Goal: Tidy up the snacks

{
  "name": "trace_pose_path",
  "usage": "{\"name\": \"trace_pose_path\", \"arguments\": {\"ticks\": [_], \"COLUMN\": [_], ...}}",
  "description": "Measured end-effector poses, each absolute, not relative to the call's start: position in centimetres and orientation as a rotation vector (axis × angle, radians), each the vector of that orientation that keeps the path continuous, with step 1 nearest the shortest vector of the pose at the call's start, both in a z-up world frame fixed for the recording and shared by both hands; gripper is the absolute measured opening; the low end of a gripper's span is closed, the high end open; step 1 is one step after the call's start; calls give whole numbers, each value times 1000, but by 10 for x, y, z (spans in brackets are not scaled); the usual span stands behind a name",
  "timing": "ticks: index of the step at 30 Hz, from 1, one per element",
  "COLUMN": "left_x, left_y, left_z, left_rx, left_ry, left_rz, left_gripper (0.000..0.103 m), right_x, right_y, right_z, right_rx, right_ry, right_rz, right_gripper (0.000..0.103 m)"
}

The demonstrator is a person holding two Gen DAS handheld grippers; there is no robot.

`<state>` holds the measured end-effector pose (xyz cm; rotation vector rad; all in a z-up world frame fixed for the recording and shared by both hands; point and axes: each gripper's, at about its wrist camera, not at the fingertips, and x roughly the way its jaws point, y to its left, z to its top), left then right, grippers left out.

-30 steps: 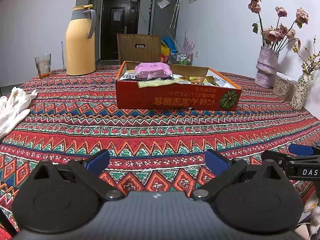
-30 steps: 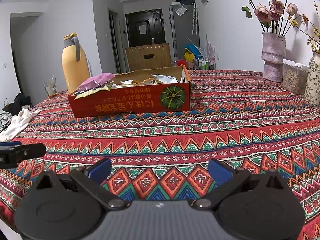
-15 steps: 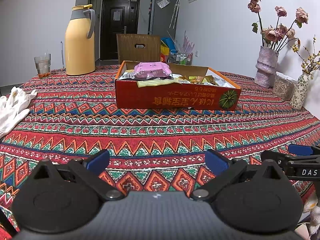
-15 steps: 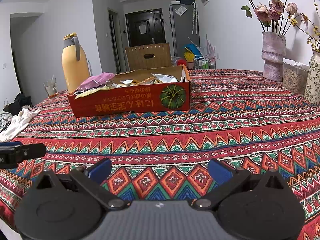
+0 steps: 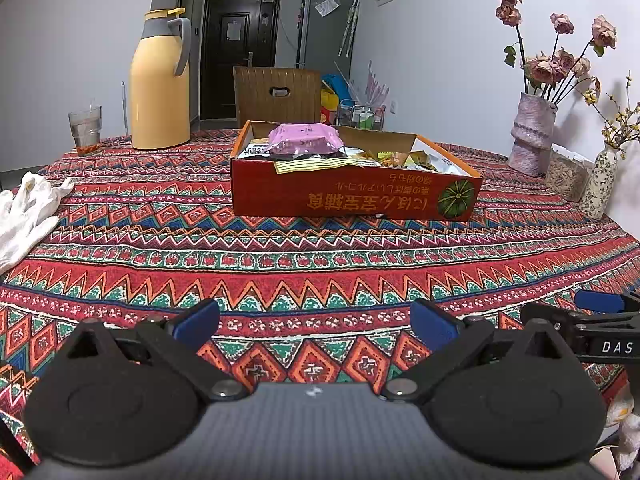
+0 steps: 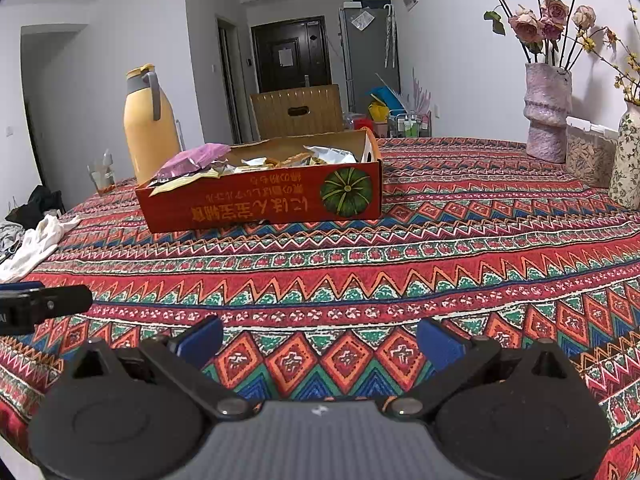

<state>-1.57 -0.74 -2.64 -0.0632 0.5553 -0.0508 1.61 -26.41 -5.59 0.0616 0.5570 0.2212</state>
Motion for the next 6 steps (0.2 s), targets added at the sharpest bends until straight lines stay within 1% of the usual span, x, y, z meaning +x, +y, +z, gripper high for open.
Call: {"name": "trace_pose_path", "arguments": {"ticks": [6], "left_x": [-17], "left_y": [-8], "left_z": [-26], "left_rx": [-64], "left_ry": [554], "left_rz": [-53], "left_gripper": [103], "right_x": [15], "right_y": [-263], "right_z": [-58], "right_rx": [61], "right_ry": [560], "right_rz": [222], "right_gripper": [103]}}
